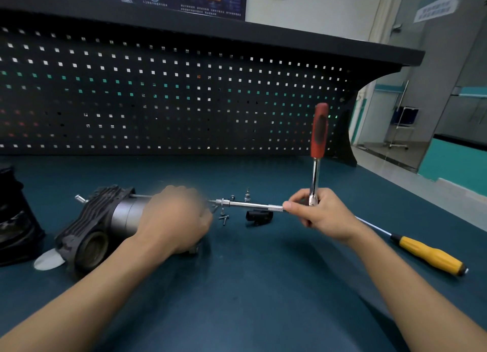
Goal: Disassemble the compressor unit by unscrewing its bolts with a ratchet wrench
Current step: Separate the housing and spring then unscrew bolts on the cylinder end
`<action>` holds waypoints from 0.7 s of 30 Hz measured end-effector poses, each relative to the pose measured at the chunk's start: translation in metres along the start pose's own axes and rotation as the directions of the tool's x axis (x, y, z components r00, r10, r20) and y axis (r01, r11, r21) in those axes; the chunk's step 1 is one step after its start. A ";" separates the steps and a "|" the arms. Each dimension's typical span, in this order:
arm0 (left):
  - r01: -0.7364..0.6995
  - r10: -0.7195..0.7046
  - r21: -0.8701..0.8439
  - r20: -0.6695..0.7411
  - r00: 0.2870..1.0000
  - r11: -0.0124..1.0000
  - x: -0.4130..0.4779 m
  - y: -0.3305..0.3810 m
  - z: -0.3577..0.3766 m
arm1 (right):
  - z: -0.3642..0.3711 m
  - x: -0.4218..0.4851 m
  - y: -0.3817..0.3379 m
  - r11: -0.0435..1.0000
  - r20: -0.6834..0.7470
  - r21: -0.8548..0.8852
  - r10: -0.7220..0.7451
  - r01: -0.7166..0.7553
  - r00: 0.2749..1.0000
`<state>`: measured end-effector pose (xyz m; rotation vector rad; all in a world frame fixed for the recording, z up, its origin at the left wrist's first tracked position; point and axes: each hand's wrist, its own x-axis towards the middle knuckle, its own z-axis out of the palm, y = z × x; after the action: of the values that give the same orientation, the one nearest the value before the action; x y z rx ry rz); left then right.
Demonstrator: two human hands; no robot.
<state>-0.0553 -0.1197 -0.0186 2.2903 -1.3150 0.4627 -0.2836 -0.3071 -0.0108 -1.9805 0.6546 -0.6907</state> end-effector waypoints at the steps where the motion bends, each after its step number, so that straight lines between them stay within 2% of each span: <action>1: -0.001 0.001 0.010 0.013 1.000 1.000 0.001 0.000 0.000 | -0.003 -0.001 0.000 0.995 0.036 -0.093 -0.042 0.045 0.998; 4: -0.006 0.004 0.050 0.049 0.999 0.999 0.002 -0.001 -0.001 | -0.007 -0.003 0.000 0.953 0.105 -0.274 -0.103 0.128 0.989; 10: -0.012 0.008 0.071 0.060 0.998 0.997 0.004 -0.002 -0.001 | -0.011 0.002 0.011 0.858 0.108 -0.423 -0.274 0.293 0.956; 12: -0.010 0.008 0.050 0.038 0.999 0.999 0.004 -0.002 -0.001 | -0.012 0.003 0.013 0.859 0.115 -0.407 -0.290 0.311 0.950; 14: -0.005 0.005 0.024 0.011 1.000 1.000 0.005 -0.002 0.001 | -0.008 0.003 0.012 0.905 0.088 -0.309 -0.279 0.293 0.956; 16: -0.004 0.004 0.011 -0.004 1.000 1.000 0.007 -0.003 0.004 | -0.004 0.001 0.006 0.967 0.036 -0.192 -0.165 0.169 0.986; 18: -0.010 0.010 0.007 -0.002 1.000 1.000 0.008 -0.003 0.006 | -0.001 -0.001 -0.002 0.996 0.051 -0.044 0.086 -0.084 0.995; 20: -0.017 0.017 0.004 0.001 1.000 1.000 0.009 -0.004 0.008 | -0.001 -0.002 -0.010 0.921 0.154 0.137 0.345 -0.365 0.926; 21: -0.018 0.018 0.002 0.001 1.000 1.000 0.009 -0.004 0.008 | -0.002 -0.001 -0.013 0.862 0.210 0.226 0.413 -0.455 0.886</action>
<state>-0.0470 -0.1290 -0.0217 2.2821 -1.3368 0.4693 -0.2838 -0.3021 0.0013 -1.5391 0.8313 -0.3220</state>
